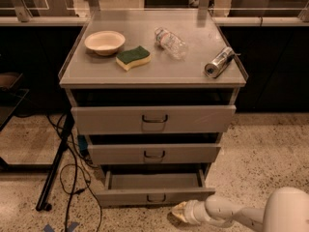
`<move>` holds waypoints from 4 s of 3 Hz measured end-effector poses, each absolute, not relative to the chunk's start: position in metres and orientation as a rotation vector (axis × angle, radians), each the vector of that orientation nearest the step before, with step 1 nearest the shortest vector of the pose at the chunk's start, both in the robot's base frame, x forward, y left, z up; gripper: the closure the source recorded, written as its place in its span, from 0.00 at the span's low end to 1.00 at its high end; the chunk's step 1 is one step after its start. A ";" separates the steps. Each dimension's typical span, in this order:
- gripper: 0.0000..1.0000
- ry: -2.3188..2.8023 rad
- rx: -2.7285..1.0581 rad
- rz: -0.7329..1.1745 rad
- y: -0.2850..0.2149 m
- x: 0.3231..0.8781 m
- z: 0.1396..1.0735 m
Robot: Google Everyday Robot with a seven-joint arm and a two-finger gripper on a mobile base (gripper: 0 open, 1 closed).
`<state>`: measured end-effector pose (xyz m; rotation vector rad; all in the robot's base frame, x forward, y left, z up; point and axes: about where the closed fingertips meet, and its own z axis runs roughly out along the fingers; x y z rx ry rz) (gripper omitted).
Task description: Close bottom drawer
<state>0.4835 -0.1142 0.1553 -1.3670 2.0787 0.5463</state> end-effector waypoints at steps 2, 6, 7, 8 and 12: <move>0.85 2.084 -1.378 0.356 -0.121 0.541 0.212; 0.00 2.084 -1.378 0.358 -0.120 0.540 0.212; 0.19 2.084 -1.378 0.358 -0.120 0.540 0.212; 0.42 2.089 -1.383 0.352 -0.116 0.518 0.205; 0.08 2.054 -1.415 0.339 -0.118 0.399 0.202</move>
Offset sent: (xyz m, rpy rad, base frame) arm 0.0397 -0.0039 0.0383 -0.0848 -0.0530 -0.0346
